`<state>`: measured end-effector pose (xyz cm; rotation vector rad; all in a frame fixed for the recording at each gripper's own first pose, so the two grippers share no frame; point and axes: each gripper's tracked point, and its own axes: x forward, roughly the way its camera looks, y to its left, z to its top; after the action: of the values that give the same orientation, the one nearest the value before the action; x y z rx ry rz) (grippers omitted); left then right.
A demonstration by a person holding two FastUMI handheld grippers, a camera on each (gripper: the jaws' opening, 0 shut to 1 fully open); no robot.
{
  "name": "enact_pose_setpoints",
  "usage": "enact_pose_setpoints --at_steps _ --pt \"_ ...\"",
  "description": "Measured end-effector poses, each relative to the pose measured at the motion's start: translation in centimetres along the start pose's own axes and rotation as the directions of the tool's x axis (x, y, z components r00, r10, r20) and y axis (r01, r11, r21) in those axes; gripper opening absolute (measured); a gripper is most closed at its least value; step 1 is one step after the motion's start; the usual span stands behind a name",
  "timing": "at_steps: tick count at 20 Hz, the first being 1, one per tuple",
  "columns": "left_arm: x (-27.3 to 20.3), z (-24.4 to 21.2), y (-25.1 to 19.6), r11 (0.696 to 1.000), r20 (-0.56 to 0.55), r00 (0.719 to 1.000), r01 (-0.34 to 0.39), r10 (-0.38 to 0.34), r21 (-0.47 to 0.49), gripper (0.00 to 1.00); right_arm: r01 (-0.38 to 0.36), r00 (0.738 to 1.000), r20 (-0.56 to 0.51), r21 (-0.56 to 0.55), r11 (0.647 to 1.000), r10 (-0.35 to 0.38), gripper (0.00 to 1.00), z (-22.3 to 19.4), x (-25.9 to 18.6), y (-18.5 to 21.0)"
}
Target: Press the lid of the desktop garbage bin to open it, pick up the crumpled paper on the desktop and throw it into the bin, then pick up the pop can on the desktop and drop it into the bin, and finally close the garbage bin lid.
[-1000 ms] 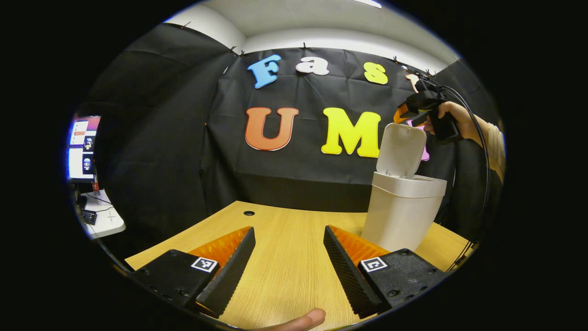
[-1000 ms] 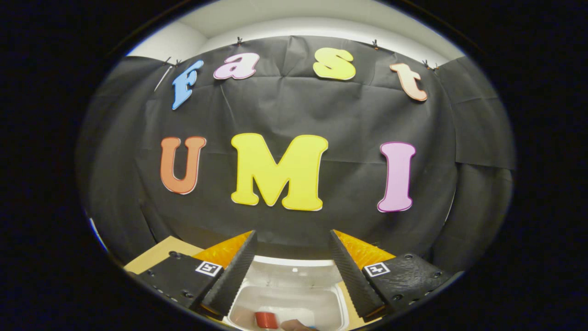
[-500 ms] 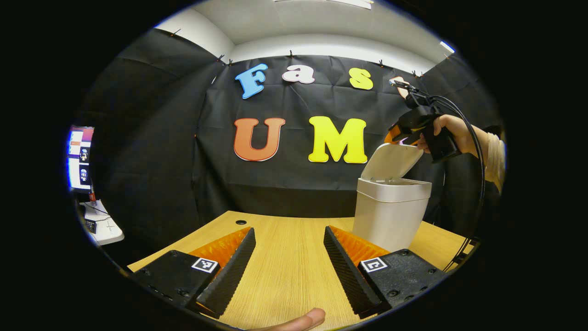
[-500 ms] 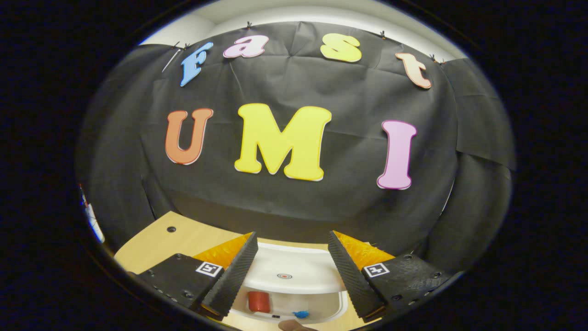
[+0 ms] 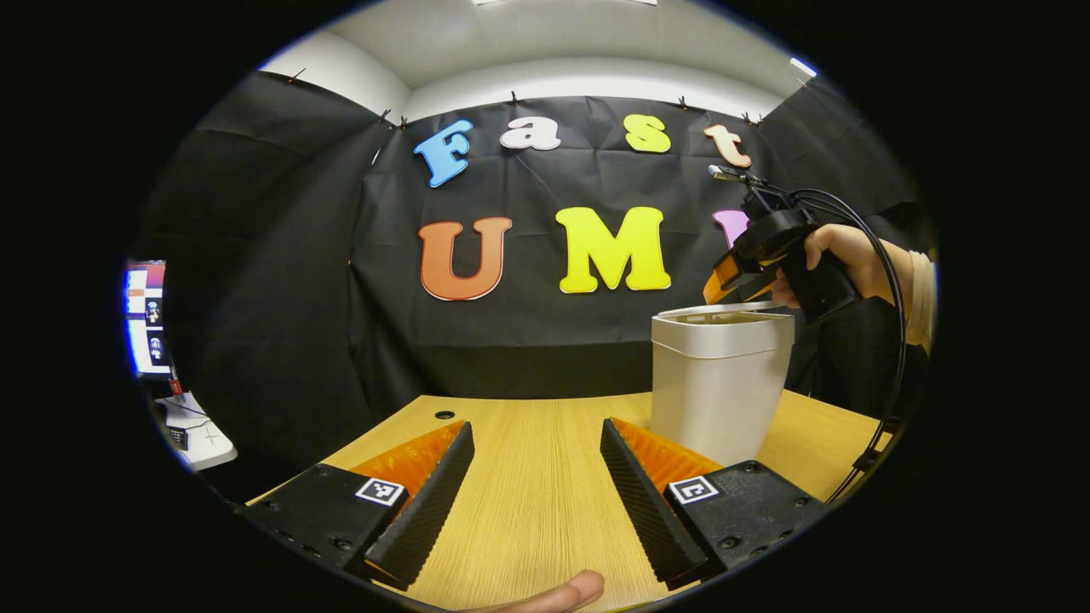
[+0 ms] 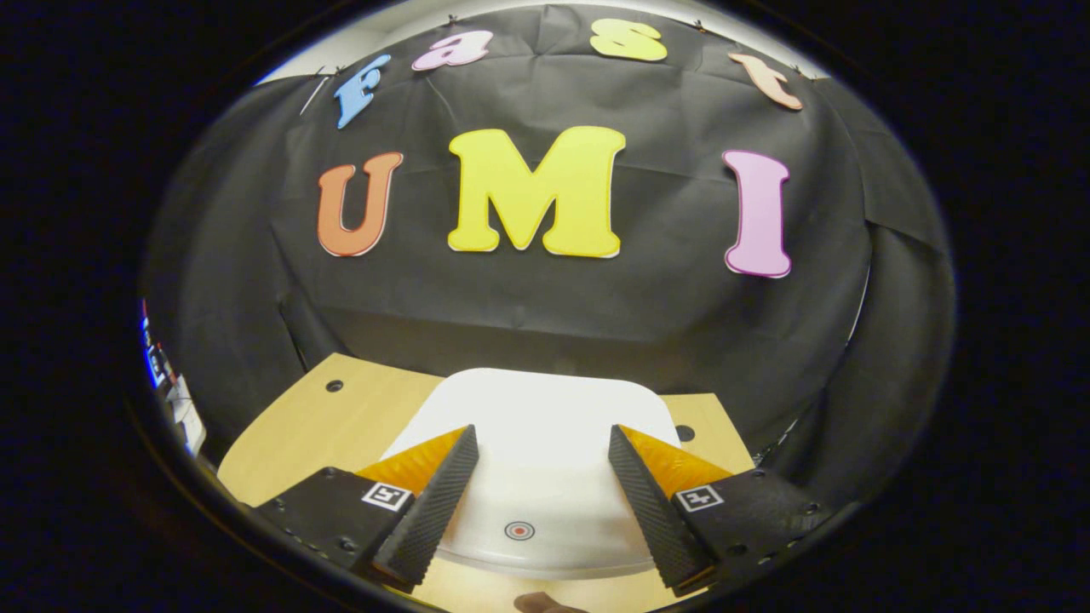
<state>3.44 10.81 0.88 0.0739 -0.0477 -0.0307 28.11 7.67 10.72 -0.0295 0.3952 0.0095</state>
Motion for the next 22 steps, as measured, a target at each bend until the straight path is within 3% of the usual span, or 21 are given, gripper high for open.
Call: enact_pose_setpoints --at_steps 3,7,15,17,18,22 --pt "-0.1 0.0 -0.6 1.0 0.002 1.0 0.018 -0.018 -0.002 0.97 0.031 0.998 -0.059 0.047 0.998 -0.029 0.96 -1.3 -0.2 -0.3" --pt "-0.1 0.1 -0.1 1.0 0.008 1.0 0.013 -0.013 -0.004 0.97 0.056 0.996 -0.063 0.011 0.998 -0.056 0.99 -1.5 -1.0 -0.3" --pt "0.2 -0.4 0.4 0.999 -0.003 1.0 0.009 -0.009 -0.037 0.97 -0.03 0.998 -0.062 0.006 1.0 0.03 1.0 -3.1 -4.1 -0.5" --pt "0.4 -0.6 0.6 0.999 -0.011 1.0 0.002 -0.003 -0.043 0.96 -0.037 0.998 -0.047 -0.004 0.999 0.037 0.96 -3.3 -4.3 -0.6" --pt "0.4 -0.6 0.4 0.999 -0.014 1.0 0.005 -0.005 -0.041 0.96 -0.039 0.998 -0.041 -0.007 0.999 0.039 1.0 -3.5 -4.2 -0.6" --pt "0.3 -0.5 -0.3 1.0 -0.011 1.0 0.017 -0.017 -0.023 0.97 -0.033 0.999 -0.033 0.01 0.999 0.034 0.99 -4.0 -4.2 -0.6"
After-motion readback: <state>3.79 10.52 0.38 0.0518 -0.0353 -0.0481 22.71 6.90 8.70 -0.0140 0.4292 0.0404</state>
